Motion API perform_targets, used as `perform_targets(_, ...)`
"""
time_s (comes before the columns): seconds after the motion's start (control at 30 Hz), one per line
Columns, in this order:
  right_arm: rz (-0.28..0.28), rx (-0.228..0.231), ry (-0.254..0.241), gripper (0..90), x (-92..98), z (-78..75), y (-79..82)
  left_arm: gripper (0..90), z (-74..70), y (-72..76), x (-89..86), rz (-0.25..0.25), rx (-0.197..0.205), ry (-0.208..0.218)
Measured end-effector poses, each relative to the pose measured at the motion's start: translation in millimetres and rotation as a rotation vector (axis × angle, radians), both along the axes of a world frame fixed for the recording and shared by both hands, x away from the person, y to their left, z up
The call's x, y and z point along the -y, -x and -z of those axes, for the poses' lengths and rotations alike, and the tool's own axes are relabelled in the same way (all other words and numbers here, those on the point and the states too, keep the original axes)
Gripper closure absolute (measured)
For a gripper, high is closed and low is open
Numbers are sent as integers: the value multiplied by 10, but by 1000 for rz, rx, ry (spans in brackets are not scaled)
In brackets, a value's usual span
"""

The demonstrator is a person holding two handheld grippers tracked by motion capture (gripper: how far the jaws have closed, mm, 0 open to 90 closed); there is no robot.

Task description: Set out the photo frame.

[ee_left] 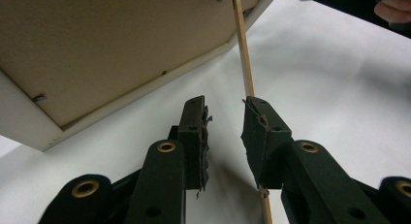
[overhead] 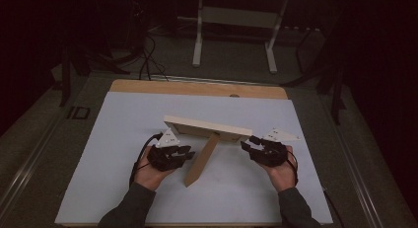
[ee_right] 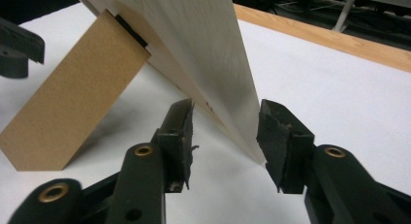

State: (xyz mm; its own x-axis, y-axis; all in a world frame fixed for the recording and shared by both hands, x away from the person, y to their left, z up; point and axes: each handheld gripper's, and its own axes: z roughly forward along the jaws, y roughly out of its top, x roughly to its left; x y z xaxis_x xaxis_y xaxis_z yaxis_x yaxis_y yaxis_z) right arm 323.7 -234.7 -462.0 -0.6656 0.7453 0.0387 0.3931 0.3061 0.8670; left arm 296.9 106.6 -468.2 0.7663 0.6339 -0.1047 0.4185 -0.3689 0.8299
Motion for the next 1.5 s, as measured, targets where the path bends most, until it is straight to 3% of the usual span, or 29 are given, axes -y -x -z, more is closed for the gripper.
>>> perform_targets(0.2,6,-6,0,539,40,28,12,708,-32,-1,-42,-12,10,10)
perform_targets(0.47,-16,-17,-11,520,111,103,36,721,-108,-28,-222,-58,11,62)
perform_targets(0.8,-27,-28,1,588,228,139,58,731,-114,-72,-353,-115,10,91)
perform_targets(1.17,8,-23,8,728,326,155,32,791,-185,-75,-458,-178,40,117)
perform_targets(1.33,43,-13,5,819,321,134,-27,876,-185,-90,-466,-195,34,110)
perform_targets(1.5,70,-5,3,883,281,101,-66,900,-198,-96,-468,-219,43,110)
